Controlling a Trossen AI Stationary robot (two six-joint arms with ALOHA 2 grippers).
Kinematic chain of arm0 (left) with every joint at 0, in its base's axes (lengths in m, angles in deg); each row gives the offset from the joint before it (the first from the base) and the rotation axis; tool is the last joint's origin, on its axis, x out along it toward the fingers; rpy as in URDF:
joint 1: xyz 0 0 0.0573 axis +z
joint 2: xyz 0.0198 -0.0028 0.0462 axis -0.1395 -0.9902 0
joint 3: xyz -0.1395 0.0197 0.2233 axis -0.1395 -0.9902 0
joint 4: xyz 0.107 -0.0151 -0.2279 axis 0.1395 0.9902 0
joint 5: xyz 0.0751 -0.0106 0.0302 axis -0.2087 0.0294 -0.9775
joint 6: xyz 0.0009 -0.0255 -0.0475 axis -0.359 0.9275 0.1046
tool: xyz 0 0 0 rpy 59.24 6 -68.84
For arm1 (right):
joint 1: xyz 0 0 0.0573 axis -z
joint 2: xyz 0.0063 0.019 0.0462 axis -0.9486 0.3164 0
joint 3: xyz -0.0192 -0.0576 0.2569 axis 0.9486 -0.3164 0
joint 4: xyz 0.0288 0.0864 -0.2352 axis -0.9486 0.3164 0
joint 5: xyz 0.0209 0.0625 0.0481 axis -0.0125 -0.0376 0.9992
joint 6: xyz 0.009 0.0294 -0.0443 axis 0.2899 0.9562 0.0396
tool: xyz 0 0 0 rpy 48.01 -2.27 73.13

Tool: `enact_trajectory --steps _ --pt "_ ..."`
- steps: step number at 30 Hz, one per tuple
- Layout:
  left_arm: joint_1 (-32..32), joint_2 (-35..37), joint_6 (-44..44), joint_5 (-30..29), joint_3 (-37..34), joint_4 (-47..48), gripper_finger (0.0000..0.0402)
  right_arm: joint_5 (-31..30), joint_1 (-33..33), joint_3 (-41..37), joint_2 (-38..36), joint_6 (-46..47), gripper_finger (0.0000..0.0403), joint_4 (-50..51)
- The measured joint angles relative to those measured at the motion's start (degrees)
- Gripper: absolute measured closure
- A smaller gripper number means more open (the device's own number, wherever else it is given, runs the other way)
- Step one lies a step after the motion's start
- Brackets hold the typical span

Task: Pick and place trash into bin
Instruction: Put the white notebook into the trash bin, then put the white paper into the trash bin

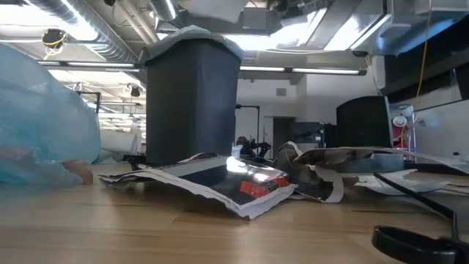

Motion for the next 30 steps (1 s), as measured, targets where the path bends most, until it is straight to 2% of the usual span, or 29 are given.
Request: enact_trajectory --steps 4,7,11,16,21,24,30 --pt "0.0 -0.18 0.07 0.0 0.0 0.65 0.0235 2.18 3.91 7.26 7.66 0.18 0.0402 1.95" --pt "0.0 -0.14 0.24 0.03 -0.02 0.8 0.0235 2.32 5.27 12.46 11.22 0.88 0.0397 10.39" --pt "0.0 -0.09 0.36 0.0 -0.02 1.64 0.0235 4.88 5.43 18.52 12.62 2.07 0.0353 23.02" --pt "-0.02 -0.14 0.83 0.02 -0.02 2.27 0.0235 5.62 4.46 22.48 11.87 -2.37 0.027 33.38" --pt "-0.02 -0.45 1.84 0.02 -0.04 2.2 0.0235 5.34 2.97 27.83 7.63 -4.32 0.021 52.24" --pt "0.0 -1.14 2.82 0.02 -0.04 2.14 0.0235 5.71 1.39 30.03 4.62 -4.05 0.0194 63.6" --pt "0.0 -4.79 4.13 0.04 -0.04 2.11 0.0235 12.17 -3.77 30.16 0.74 -0.02 0.0193 84.31"
